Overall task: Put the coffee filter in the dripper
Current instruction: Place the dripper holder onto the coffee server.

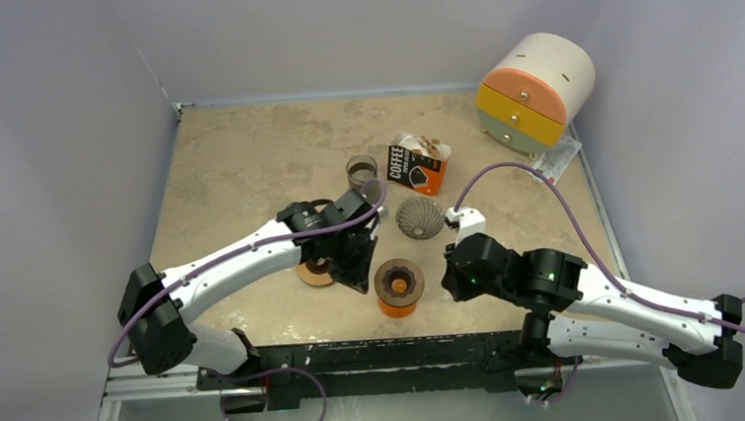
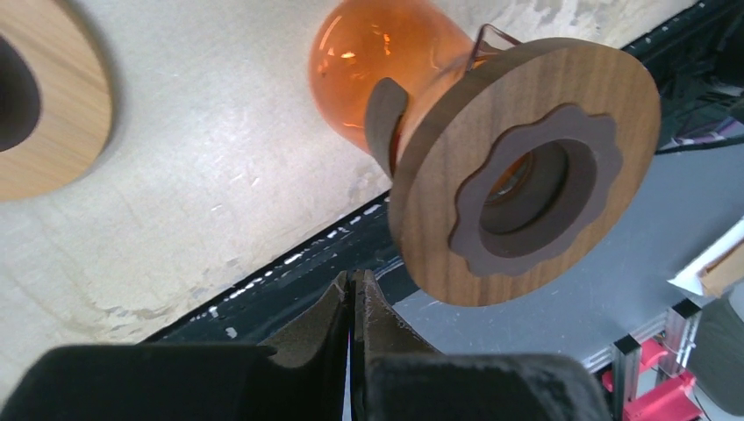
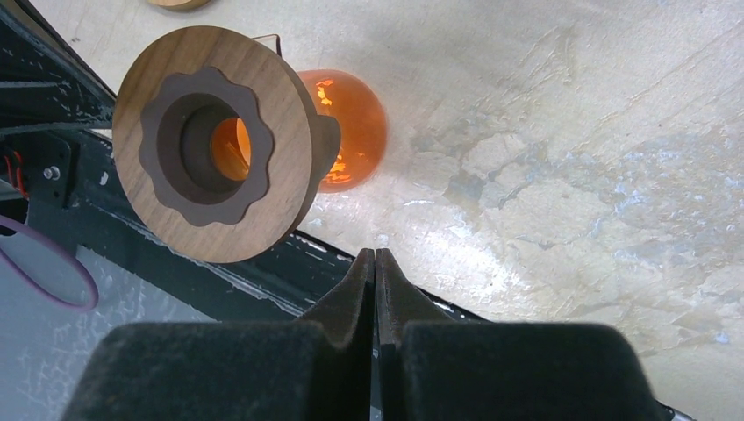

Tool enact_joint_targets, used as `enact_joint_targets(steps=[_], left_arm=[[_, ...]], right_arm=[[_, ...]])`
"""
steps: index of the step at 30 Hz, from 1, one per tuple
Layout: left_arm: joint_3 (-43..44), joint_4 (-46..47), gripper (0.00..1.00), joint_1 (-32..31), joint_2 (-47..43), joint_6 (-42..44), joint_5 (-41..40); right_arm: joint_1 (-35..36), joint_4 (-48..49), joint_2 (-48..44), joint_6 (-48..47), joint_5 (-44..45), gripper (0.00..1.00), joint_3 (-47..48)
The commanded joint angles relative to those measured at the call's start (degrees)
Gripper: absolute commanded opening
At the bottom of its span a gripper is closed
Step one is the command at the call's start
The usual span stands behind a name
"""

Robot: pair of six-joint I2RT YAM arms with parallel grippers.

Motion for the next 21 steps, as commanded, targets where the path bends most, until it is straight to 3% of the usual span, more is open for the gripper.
enact_joint_targets(steps=[1,8,13,21], left_arm=[[3.8,-3.6,0.0,-0.4,-2.0,0.6,-5.8],[6.5,-6.2,0.23,0.0,-5.6,1.4,-11.6],[8.2,-8.0,0.36,2.4,-7.3,2.9,-14.9],[9.4,-7.1,0.54,7.7,-8.8,6.6,-18.0]], right_arm=[[0.3,-1.2,-0.4,0.9,2.5,0.0,1.2],[0.3,-2.3,-0.5,-0.3,4.2,0.0,3.0],[0.3,-4.0,-0.2,-1.8,6.3,0.06,5.4],[0.3,-6.7,0.7,-5.1,13.1,0.39,10.9]])
